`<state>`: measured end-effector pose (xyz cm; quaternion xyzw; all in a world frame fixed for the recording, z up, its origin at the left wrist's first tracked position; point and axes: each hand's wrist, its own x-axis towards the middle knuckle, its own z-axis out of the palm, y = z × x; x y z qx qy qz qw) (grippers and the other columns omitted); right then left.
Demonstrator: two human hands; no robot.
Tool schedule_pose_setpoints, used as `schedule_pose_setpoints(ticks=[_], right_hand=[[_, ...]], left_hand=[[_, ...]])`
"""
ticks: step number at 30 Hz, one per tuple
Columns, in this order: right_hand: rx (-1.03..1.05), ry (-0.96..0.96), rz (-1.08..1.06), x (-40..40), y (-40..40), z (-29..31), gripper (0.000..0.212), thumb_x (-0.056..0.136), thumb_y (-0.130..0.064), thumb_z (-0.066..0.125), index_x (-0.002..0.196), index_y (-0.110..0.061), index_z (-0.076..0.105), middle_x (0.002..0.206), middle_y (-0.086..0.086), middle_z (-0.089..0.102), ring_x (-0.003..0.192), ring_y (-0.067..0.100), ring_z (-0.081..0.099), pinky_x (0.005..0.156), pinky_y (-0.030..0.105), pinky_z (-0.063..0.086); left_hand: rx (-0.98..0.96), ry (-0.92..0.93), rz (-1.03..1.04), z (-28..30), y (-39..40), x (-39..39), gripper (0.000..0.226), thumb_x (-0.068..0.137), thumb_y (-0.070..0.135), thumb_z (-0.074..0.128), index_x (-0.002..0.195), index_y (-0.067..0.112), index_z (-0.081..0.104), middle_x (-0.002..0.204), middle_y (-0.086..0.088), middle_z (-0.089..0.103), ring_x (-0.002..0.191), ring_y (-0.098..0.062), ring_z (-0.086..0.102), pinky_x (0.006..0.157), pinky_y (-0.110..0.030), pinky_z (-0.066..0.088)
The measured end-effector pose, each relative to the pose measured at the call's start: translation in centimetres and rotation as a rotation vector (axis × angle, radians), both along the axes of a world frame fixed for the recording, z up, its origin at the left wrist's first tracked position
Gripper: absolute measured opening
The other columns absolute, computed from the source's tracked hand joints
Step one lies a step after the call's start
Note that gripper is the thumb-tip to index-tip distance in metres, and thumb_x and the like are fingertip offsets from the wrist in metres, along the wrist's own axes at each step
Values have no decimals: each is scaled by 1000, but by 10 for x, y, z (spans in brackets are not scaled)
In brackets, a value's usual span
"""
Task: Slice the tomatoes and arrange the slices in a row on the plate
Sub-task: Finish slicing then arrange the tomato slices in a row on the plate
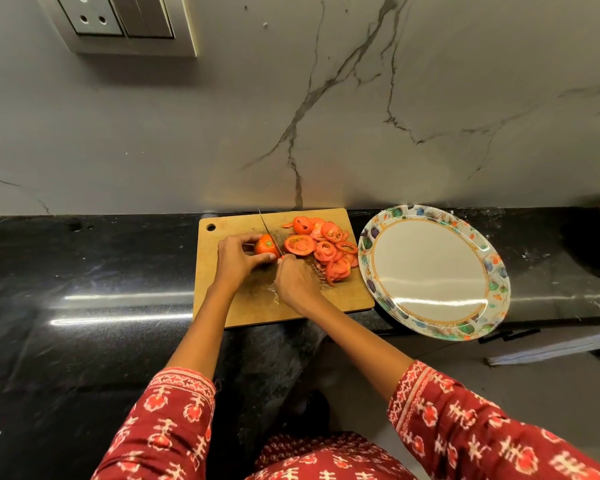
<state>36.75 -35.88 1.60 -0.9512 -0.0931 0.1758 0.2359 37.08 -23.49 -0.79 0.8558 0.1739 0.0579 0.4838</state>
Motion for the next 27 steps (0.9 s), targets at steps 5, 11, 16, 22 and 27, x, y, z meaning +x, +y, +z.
schedule_pose_setpoints(ticks=[5, 11, 16, 22, 27], right_hand=[[-4, -3, 30, -2, -4, -8, 32, 102, -22, 32, 119, -1, 49, 118, 21, 60, 111, 37, 56, 82, 38, 43], [-3, -10, 34, -3, -6, -14, 33, 103, -22, 29, 119, -1, 48, 116, 21, 60, 109, 37, 57, 81, 39, 43], [5, 7, 37, 8, -4, -12, 33, 103, -21, 31, 118, 0, 51, 118, 22, 60, 111, 38, 56, 81, 39, 43], [15, 56, 69, 1, -11, -19, 35, 103, -21, 29, 114, 2, 53, 113, 25, 61, 107, 40, 57, 79, 38, 42], [30, 91, 70, 11, 0, -19, 34, 102, -20, 32, 110, 3, 56, 116, 26, 59, 108, 41, 56, 80, 39, 43]], left_hand=[[8, 18, -16, 1, 1, 0, 50, 66, 10, 81, 112, 2, 64, 116, -14, 63, 109, -24, 58, 90, -31, 48], [13, 30, 2, 2, 0, 1, 48, 66, 10, 81, 111, 2, 64, 116, -14, 64, 107, -24, 59, 88, -30, 48], [51, 47, -30, 4, -1, 5, 51, 66, 10, 81, 113, 2, 63, 117, -14, 63, 110, -24, 58, 91, -31, 47], [13, 48, -24, 5, 6, 3, 50, 67, 10, 80, 113, 1, 63, 116, -16, 64, 109, -26, 59, 87, -28, 47], [-10, 49, -22, 9, 4, 1, 49, 69, 9, 78, 114, 1, 62, 117, -16, 63, 109, -26, 58, 83, -24, 45]])
